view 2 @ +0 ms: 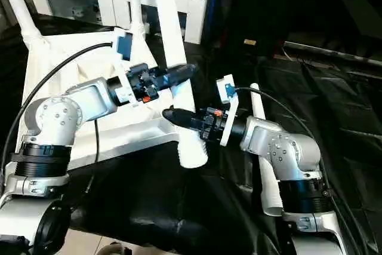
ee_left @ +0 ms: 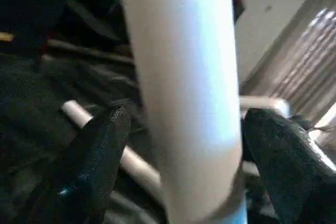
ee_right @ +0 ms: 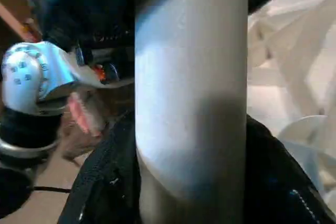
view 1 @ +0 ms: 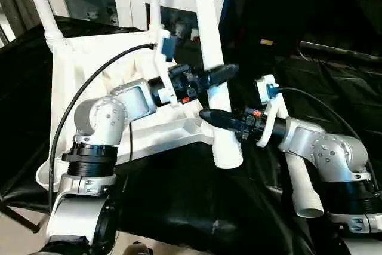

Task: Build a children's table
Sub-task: Insert table leg to table base

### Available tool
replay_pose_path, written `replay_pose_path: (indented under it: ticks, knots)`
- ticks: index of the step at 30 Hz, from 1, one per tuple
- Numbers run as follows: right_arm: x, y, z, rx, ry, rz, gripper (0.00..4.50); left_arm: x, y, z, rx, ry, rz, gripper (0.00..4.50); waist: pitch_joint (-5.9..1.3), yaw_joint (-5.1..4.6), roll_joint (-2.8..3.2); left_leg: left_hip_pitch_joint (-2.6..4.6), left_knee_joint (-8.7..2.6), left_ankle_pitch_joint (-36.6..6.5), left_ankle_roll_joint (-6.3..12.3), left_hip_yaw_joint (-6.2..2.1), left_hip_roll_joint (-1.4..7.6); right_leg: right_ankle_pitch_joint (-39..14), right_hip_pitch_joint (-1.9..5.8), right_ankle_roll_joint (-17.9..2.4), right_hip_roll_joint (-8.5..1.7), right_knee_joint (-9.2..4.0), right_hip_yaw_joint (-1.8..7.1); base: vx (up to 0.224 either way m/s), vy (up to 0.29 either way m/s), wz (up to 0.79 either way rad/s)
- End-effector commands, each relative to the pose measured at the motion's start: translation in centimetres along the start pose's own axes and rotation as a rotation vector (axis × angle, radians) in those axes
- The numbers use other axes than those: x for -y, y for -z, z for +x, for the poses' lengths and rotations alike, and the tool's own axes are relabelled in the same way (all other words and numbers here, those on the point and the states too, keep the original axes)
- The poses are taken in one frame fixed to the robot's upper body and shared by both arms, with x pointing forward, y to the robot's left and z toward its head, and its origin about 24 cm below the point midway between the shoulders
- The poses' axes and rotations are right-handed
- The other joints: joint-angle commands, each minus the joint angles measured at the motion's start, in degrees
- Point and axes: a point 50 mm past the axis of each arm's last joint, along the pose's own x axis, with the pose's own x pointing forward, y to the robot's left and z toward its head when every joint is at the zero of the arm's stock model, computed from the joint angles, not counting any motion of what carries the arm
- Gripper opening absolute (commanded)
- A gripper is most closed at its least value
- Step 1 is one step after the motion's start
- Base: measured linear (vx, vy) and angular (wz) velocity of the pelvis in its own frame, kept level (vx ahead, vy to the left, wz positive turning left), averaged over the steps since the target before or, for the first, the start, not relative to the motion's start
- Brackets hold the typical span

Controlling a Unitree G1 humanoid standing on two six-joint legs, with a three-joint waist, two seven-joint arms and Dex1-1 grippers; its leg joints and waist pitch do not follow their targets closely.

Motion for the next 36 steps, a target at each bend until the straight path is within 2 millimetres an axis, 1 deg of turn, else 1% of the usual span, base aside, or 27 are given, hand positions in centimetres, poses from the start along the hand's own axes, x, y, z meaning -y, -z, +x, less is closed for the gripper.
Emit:
replay_pose_path:
  ticks: [1, 2, 3, 4, 6, 7, 8, 9, 10, 11, 12, 13, 15, 17, 20, 21, 22, 24, 25, 26, 27, 28, 31, 32, 33, 35, 36]
  knots:
    - [-0.5, -0.7, 0.3, 0.011, 0.005, -0.057, 1.89, 0.4, 0.0, 0.4, -0.011, -0.013, 0.040, 3.65, -4.43, 0.08, 1.02, 1.34, -4.42, -13.40, -4.30, -0.23, 0.90, -11.27, 2.62, -9.11, -2.70, -4.82, 1.67, 0.000, 0.000, 0.00]
    - [-0.6, -0.7, 0.5, 0.011, 0.006, -0.068, 1.89, 0.4, 0.0, 0.6, -0.003, -0.027, 0.034, 3.40, -4.44, 0.07, 0.90, 1.35, -4.40, -13.35, -4.24, -0.21, 0.89, -11.16, 2.63, -9.22, -2.66, -4.79, 1.65, 0.000, 0.000, 0.00]
    - [-0.6, -0.7, 0.6, 0.009, 0.006, -0.072, 1.89, 0.3, 0.0, 0.6, 0.006, -0.035, 0.027, 3.31, -4.47, 0.12, 0.99, 1.32, -4.38, -12.88, -4.18, -0.22, 0.93, -10.03, 2.72, -9.67, -2.64, -4.69, 1.65, 0.000, 0.000, 0.00]
    - [-0.7, -0.7, 0.6, 0.007, 0.004, -0.075, 1.89, 0.3, 0.0, 0.7, 0.012, -0.032, 0.021, 3.26, -4.53, 0.11, 0.89, 1.28, -4.35, -12.20, -3.97, -0.20, 0.90, -8.96, 2.80, -9.92, -2.63, -4.58, 1.64, 0.000, 0.000, 0.00]
    - [-0.7, -0.7, 0.7, 0.006, 0.002, -0.077, 1.89, 0.3, 0.0, 0.7, 0.018, -0.028, 0.015, 3.18, -4.56, 0.13, 0.93, 1.27, -4.31, -11.56, -3.82, -0.16, 0.88, -7.82, 2.80, -10.10, -2.58, -4.51, 1.64, 0.000, 0.000, 0.00]
    - [-0.7, -0.7, 0.7, 0.005, 0.001, -0.078, 1.89, 0.2, -0.2, 0.7, 0.026, -0.028, 0.011, 3.00, -4.59, 0.12, 0.92, 1.25, -4.28, -11.08, -3.68, -0.15, 0.85, -6.97, 2.86, -10.23, -2.53, -4.41, 1.64, 0.000, 0.000, 0.00]
    - [-0.7, -0.7, 0.7, 0.005, 0.000, -0.078, 1.89, 0.2, -0.2, 0.7, 0.028, -0.029, 0.010, 3.00, -4.57, 0.06, 0.96, 1.19, -4.30, -10.99, -3.63, -0.13, 0.83, -6.60, 2.89, -10.44, -2.53, -4.42, 1.63, 0.000, 0.000, 0.00]
    - [-0.7, -0.6, 0.6, 0.001, 0.002, -0.082, 1.89, 0.1, -0.4, 0.6, 0.045, -0.041, 0.008, 2.80, -4.60, 0.09, 0.96, 1.27, -4.25, -10.96, -3.56, -0.10, 0.84, -6.39, 2.87, -10.55, -2.51, -4.39, 1.64, 0.000, 0.000, 0.00]
    - [-0.7, -0.6, 0.6, -0.002, 0.003, -0.085, 1.89, 0.0, -0.5, 0.6, 0.057, -0.052, 0.008, 2.80, -4.61, 0.12, 0.98, 1.30, -4.23, -10.94, -3.54, -0.09, 0.86, -6.27, 2.85, -10.61, -2.55, -4.40, 1.65, 0.000, 0.000, 0.00]
    - [-0.7, -0.6, 0.7, -0.002, 0.002, -0.088, 1.89, 0.0, -0.6, 0.6, 0.057, -0.052, 0.012, 2.74, -4.55, 0.11, 0.83, 1.27, -4.26, -10.97, -3.55, -0.06, 0.86, -6.28, 2.88, -10.70, -2.52, -4.44, 1.65, 0.000, 0.000, 0.00]
    - [-0.8, -0.6, 0.7, -0.001, 0.001, -0.091, 1.89, 0.1, -0.6, 0.6, 0.054, -0.051, 0.017, 2.52, -4.54, 0.13, 0.88, 1.28, -4.26, -11.05, -3.54, -0.06, 0.85, -6.41, 2.86, -10.70, -2.53, -4.41, 1.65, 0.000, 0.000, 0.00]
    - [-0.7, -0.6, 0.8, -0.007, 0.007, -0.108, 1.89, 0.2, -0.6, 0.6, 0.051, -0.047, 0.019, 2.42, -4.52, 0.09, 0.99, 1.28, -4.29, -11.42, -3.66, -0.08, 0.85, -7.07, 2.85, -10.52, -2.55, -4.48, 1.66, 0.000, 0.000, 0.00]
    - [-0.7, -0.5, 0.8, -0.011, 0.025, -0.129, 1.88, 0.2, -0.6, 0.7, 0.052, -0.051, 0.021, 2.36, -4.50, 0.05, 0.93, 1.25, -4.28, -11.57, -3.81, -0.07, 0.87, -7.31, 2.85, -10.32, -2.59, -4.53, 1.69, 0.000, 0.000, 0.00]
    - [-0.4, -0.5, 1.1, -0.015, 0.068, -0.180, 1.88, 0.2, -0.7, 0.9, 0.057, -0.088, 0.037, 2.13, -4.50, 0.04, 0.94, 1.27, -4.29, -11.71, -3.95, -0.10, 0.91, -7.66, 2.85, -10.09, -2.60, -4.57, 1.71, 0.000, 0.000, 0.00]
    - [-0.3, -0.7, 1.5, -0.001, 0.121, -0.231, 1.88, 0.1, -0.8, 1.1, 0.053, -0.130, 0.074, 2.03, -4.45, -0.05, 0.95, 1.31, -4.34, -11.91, -4.01, -0.09, 0.90, -8.32, 2.72, -9.72, -2.58, -4.68, 1.73, 0.000, 0.000, 0.00]
    - [-0.2, -0.8, 1.8, 0.003, 0.167, -0.279, 2.23, -0.1, -0.9, 1.1, 0.043, -0.172, 0.110, 2.01, -4.46, -0.08, 0.96, 1.30, -4.35, -12.00, -4.02, -0.13, 0.88, -8.46, 2.80, -9.71, -2.56, -4.65, 1.70, 0.000, 0.000, 0.00]
    - [0.0, -1.0, 2.2, 0.019, 0.236, -0.318, 2.44, -0.3, -1.0, 1.2, 0.032, -0.221, 0.157, 2.00, -4.42, -0.14, 1.06, 1.32, -4.37, -12.21, -4.26, -0.15, 0.93, -8.85, 2.64, -9.39, -2.55, -4.71, 1.73, 0.000, 0.000, 0.00]
    - [0.1, -1.1, 2.6, 0.031, 0.282, -0.342, 2.61, -0.4, -1.1, 1.2, 0.026, -0.255, 0.189, 1.99, -4.44, -0.29, 1.10, 1.37, -4.51, -12.15, -4.83, -0.29, 1.02, -9.34, 2.56, -8.70, -2.57, -4.77, 1.74, 0.000, 0.000, 0.00]
    - [0.1, -0.9, 3.1, 0.025, 0.321, -0.372, 2.61, -0.6, -1.1, 1.3, 0.005, -0.286, 0.235, 1.99, -4.39, -0.40, 1.06, 1.44, -4.58, -12.73, -4.91, -0.32, 0.97, -10.33, 2.52, -7.73, -2.50, -4.79, 1.75, 0.000, 0.000, 0.00]
    - [0.1, -0.4, 3.7, -0.018, 0.387, -0.441, 2.80, -0.8, -1.1, 1.3, -0.008, -0.332, 0.280, 1.93, -4.38, -0.50, 1.03, 1.43, -4.56, -12.86, -4.95, -0.23, 0.91, -10.57, 2.49, -7.51, -2.44, -4.83, 1.80, 0.000, 0.000, 0.00]
    - [0.1, -0.4, 3.7, -0.018, 0.387, -0.441, 2.92, -0.8, -1.1, 1.3, -0.008, -0.332, 0.280, 1.91, -4.34, -0.45, 1.13, 1.42, -4.62, -12.47, -5.31, -0.39, 0.99, -10.62, 2.48, -7.18, -2.47, -4.82, 1.77, 0.000, 0.000, 0.00]
    - [0.0, -0.1, 4.0, -0.048, 0.426, -0.495, 3.03, -0.9, -1.1, 1.3, -0.016, -0.361, 0.307, 1.89, -4.38, -0.54, 1.00, 1.40, -4.60, -12.33, -5.53, -0.31, 0.95, -10.11, 2.50, -7.00, -2.44, -4.78, 1.82, 0.000, 0.000, 0.00]
    - [-0.2, 0.9, 5.0, -0.102, 0.499, -0.546, 3.05, -1.1, -1.5, 1.5, -0.006, -0.419, 0.354, 1.89, -4.45, -0.63, 1.11, 1.36, -4.51, -11.03, -5.84, -0.27, 0.84, -6.96, 2.49, -7.17, -2.23, -4.39, 1.87, 0.000, 0.000, 0.00]
    - [-0.1, 1.0, 5.1, -0.107, 0.521, -0.542, 3.05, -1.1, -1.6, 1.5, -0.003, -0.434, 0.367, 1.89, -4.52, -0.60, 1.31, 1.51, -4.43, -11.59, -5.87, -0.25, 0.76, -6.76, 2.41, -7.26, -2.22, -4.35, 1.88, 0.000, 0.000, 0.00]
    - [0.0, 1.1, 5.2, -0.099, 0.537, -0.532, 3.05, -1.1, -1.6, 1.5, -0.004, -0.435, 0.370, 1.88, -4.46, -0.64, 1.23, 1.49, -4.48, -11.80, -5.88, -0.27, 0.80, -6.68, 2.42, -7.26, -2.21, -4.40, 1.91, 0.000, 0.000, 0.00]
    - [0.1, 1.2, 5.3, -0.087, 0.547, -0.513, 2.71, -1.2, -1.7, 1.5, 0.004, -0.444, 0.363, 1.88, -4.41, -0.67, 1.18, 1.44, -4.52, -12.64, -5.88, -0.25, 0.77, -6.79, 2.41, -7.37, -2.25, -4.37, 1.92, 0.000, 0.000, 0.00]
    - [0.2, 1.4, 5.5, -0.075, 0.553, -0.495, 2.71, -1.2, -1.7, 1.6, 0.004, -0.447, 0.371, 1.88, -4.42, -0.65, 1.26, 1.42, -4.51, -12.87, -5.87, -0.26, 0.75, -6.86, 2.45, -7.35, -2.22, -4.35, 1.92, 0.000, 0.000, 0.00]
